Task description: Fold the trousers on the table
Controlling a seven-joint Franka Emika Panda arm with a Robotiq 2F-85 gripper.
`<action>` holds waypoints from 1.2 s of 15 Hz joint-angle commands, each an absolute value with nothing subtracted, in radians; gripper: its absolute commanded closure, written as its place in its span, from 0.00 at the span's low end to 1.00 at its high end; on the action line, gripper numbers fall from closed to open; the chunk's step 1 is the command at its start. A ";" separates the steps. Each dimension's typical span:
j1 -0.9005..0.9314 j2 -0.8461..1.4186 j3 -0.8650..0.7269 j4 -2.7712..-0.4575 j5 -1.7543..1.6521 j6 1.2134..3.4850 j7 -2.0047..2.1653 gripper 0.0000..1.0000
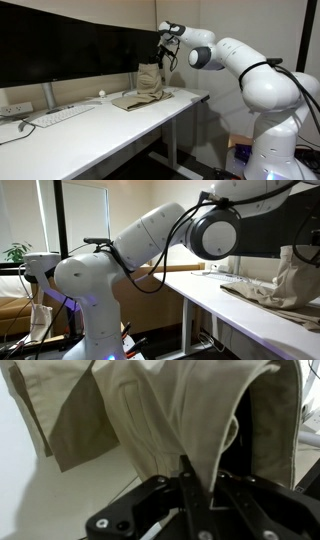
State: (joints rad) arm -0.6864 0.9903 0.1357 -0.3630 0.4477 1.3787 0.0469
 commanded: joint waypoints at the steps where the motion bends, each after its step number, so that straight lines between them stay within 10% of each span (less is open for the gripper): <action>1: -0.708 0.998 0.162 -0.378 0.451 1.407 0.053 0.95; 16: -0.721 1.046 0.178 -0.375 0.449 1.501 0.075 0.94; 17: -0.723 1.047 0.180 -0.375 0.451 1.499 0.073 0.64; 18: -0.722 1.048 0.179 -0.374 0.449 1.502 0.071 0.64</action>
State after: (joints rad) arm -0.7104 1.0511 0.1577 -0.3630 0.4477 1.4873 0.0656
